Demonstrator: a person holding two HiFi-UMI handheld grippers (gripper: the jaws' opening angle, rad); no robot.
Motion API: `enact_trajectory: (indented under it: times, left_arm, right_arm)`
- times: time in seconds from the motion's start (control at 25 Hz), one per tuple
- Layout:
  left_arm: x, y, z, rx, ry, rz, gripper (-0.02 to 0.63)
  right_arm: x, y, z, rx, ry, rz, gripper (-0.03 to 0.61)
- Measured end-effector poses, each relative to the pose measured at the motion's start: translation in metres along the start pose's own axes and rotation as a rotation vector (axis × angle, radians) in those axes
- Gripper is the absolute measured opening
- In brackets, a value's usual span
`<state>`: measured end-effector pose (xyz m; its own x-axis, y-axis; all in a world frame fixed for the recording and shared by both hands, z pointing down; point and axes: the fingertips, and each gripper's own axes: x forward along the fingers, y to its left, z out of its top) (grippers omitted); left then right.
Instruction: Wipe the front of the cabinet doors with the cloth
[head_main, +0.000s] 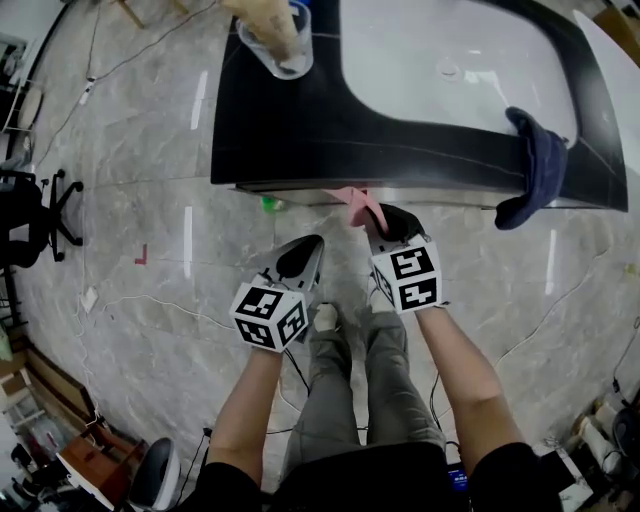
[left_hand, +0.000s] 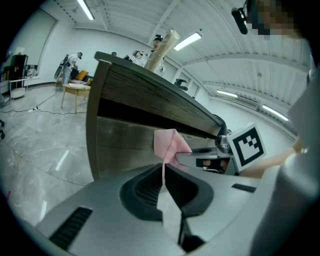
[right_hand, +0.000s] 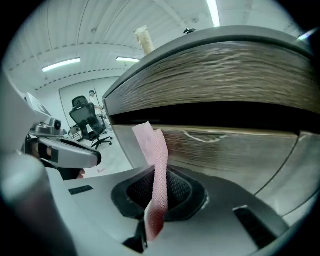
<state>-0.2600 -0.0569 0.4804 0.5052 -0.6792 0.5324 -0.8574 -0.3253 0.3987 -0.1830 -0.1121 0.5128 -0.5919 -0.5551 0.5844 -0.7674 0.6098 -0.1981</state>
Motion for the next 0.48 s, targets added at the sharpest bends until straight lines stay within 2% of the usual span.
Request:
enact_trajectory:
  times: [0.32, 0.48]
  left_arm:
    - [0.046, -0.051, 0.001, 0.042, 0.042, -0.086, 0.021]
    - [0.070, -0.077, -0.003, 0.061, 0.067, -0.135, 0.020]
  right_arm:
    - [-0.048, -0.081, -0.021, 0.085, -0.017, -0.145, 0.041]
    - [-0.068, -0.111, -0.033, 0.117, -0.018, -0.191, 0.041]
